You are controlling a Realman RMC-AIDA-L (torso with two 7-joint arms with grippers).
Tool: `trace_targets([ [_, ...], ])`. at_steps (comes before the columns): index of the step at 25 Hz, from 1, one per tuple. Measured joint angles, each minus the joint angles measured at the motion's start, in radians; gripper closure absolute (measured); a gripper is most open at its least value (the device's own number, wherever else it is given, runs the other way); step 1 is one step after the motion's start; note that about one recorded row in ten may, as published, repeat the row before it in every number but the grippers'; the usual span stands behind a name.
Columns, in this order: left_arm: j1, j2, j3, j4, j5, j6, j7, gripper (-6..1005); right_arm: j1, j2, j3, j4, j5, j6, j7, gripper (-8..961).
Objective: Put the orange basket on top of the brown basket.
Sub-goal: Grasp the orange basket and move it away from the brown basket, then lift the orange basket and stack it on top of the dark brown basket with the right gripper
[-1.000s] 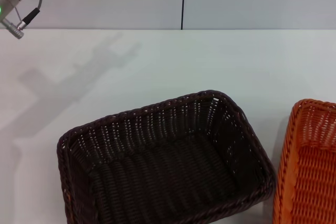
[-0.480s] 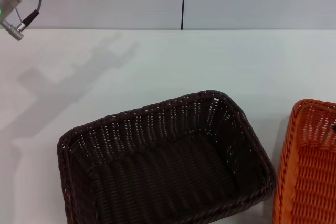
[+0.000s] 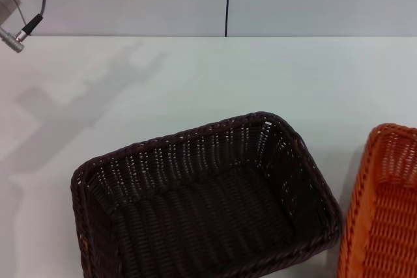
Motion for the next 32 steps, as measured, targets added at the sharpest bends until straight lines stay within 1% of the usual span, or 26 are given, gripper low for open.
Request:
trace_targets([
  [3,0.001,0.0,-0.003,0.004,0.0,-0.001,0.0,198,-0.011,-0.018,0.009,-0.001,0.004,-0.027,0.003,626],
  [6,0.0,0.0,-0.003,0.008,0.0,0.001,0.0,198,-0.02,-0.033,0.028,-0.001,0.007,-0.054,0.003,685],
  [9,-0.006,0.0,-0.004,0.01,0.0,0.004,0.0,198,-0.026,-0.054,0.073,0.0,0.01,-0.101,-0.007,744],
  [11,-0.01,0.0,-0.005,0.014,0.0,0.005,0.0,198,-0.032,-0.072,0.114,0.001,0.023,-0.141,-0.023,761],
  [13,-0.013,0.0,-0.007,0.018,0.0,0.005,0.001,198,-0.045,-0.095,0.155,0.001,0.059,-0.188,-0.043,778],
  [14,-0.014,0.0,-0.011,0.02,0.0,0.005,0.001,198,-0.055,-0.11,0.177,0.001,0.092,-0.218,-0.053,787],
  [18,-0.014,0.0,-0.042,0.027,0.0,0.006,0.001,198,-0.108,-0.153,0.25,-0.002,0.238,-0.322,-0.086,808],
  [22,-0.014,-0.001,-0.074,0.037,0.0,0.005,0.001,198,-0.159,-0.178,0.314,-0.003,0.348,-0.393,-0.104,808],
  [25,-0.014,-0.001,-0.103,0.037,0.0,0.001,0.001,198,-0.177,-0.184,0.363,-0.002,0.392,-0.423,-0.105,808],
  [27,-0.014,0.0,-0.107,0.035,0.0,0.002,0.001,198,-0.187,-0.179,0.386,0.004,0.436,-0.439,-0.104,808],
  [28,-0.014,0.001,-0.107,0.035,0.0,0.003,0.001,198,-0.194,-0.174,0.394,0.007,0.472,-0.446,-0.1,807],
  [32,-0.016,0.004,-0.107,0.034,0.0,0.008,0.006,199,-0.23,-0.141,0.403,0.022,0.645,-0.459,-0.08,807],
])
